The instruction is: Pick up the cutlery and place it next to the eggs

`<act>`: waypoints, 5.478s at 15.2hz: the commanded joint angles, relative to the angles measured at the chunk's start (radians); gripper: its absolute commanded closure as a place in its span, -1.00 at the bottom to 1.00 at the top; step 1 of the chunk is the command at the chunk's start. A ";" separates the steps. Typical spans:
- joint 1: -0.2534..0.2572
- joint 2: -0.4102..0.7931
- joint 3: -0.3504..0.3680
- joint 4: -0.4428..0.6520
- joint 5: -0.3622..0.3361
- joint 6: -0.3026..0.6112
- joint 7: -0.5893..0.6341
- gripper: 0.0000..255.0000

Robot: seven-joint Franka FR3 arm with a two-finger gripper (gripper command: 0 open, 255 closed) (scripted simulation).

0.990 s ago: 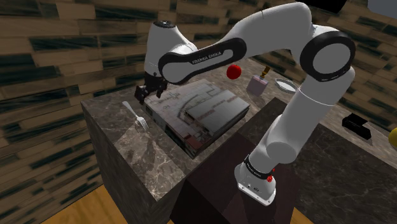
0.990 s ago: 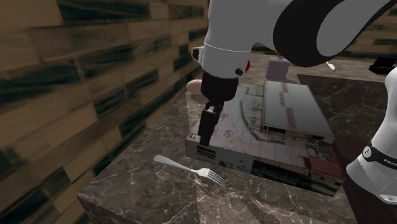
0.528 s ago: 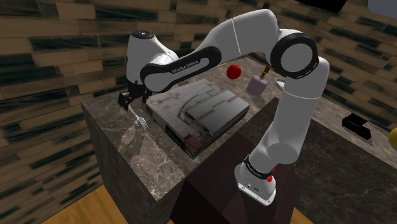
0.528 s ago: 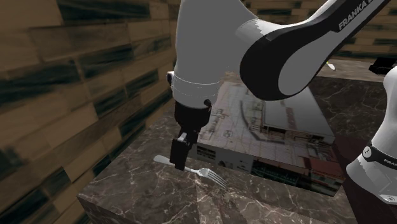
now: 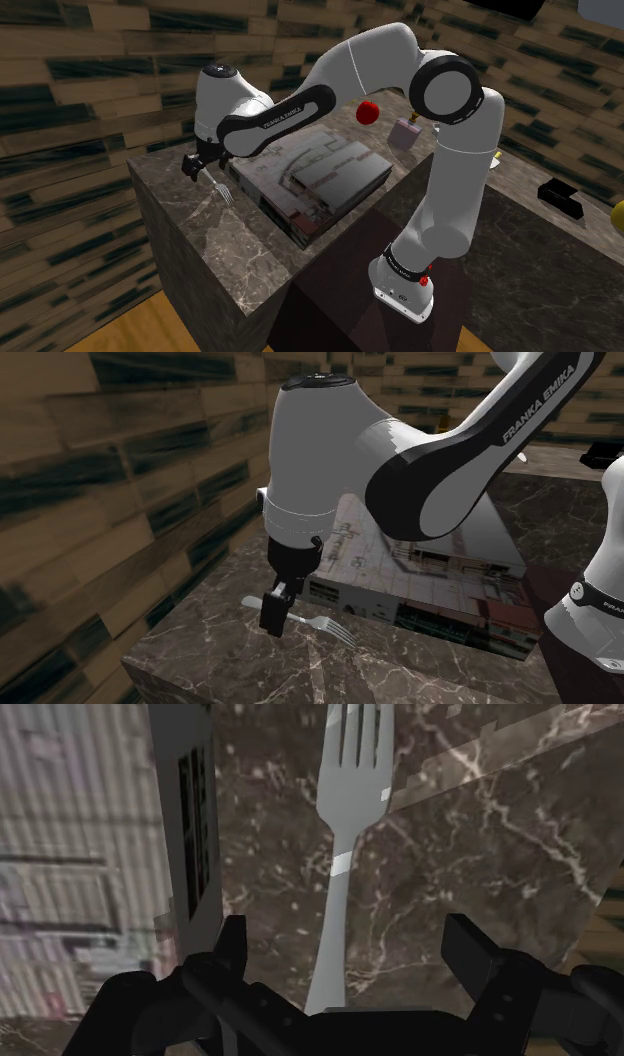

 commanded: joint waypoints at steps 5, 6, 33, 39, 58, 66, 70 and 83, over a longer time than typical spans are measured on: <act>-0.003 0.009 -0.002 -0.006 -0.001 0.002 0.000 -1.00; -0.003 0.009 -0.002 -0.006 -0.001 0.002 0.000 -1.00; -0.020 -0.107 0.025 0.074 0.066 -0.186 -0.055 1.00; -0.023 -0.136 0.030 0.118 0.083 -0.256 -0.071 1.00; -0.201 -0.363 -0.084 -0.097 0.210 -0.237 -0.414 1.00; -0.294 -0.412 -0.183 -0.156 0.249 -0.221 -0.624 1.00; -0.339 -0.414 -0.233 -0.158 0.263 -0.221 -0.728 1.00; -0.488 -0.317 -0.388 -0.037 0.320 -0.254 -1.059 1.00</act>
